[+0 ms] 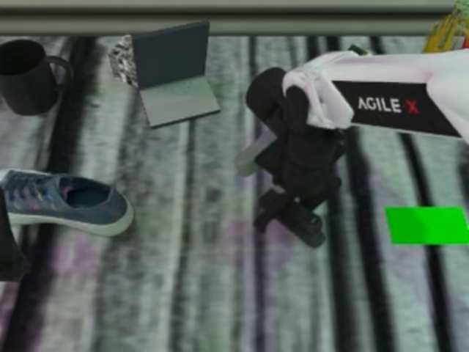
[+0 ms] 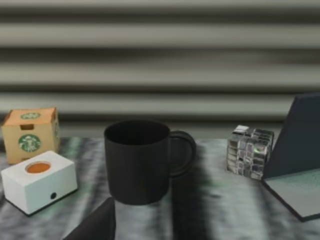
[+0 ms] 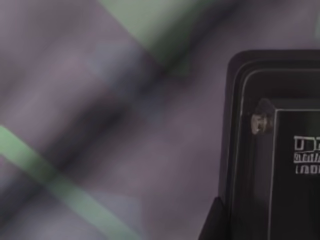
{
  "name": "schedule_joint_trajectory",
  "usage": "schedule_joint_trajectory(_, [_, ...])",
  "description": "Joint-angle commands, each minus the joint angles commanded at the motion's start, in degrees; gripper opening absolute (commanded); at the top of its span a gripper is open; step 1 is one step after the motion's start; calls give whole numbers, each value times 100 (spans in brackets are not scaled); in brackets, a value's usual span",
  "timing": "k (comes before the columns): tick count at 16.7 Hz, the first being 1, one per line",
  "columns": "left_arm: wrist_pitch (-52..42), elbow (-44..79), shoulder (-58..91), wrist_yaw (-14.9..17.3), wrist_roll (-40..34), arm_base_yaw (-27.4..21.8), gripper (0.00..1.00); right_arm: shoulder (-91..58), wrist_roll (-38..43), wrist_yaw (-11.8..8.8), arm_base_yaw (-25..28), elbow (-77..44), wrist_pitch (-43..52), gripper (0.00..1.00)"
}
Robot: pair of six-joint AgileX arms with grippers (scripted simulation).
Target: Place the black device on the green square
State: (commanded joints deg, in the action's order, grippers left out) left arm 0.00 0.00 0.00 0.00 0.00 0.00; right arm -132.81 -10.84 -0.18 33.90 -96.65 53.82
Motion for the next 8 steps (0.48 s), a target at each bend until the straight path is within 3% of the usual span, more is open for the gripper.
schedule_joint_trajectory(8, [0, 0, 0, 0, 0, 0, 100, 406, -20, -6, 32, -1148, 1639, 0])
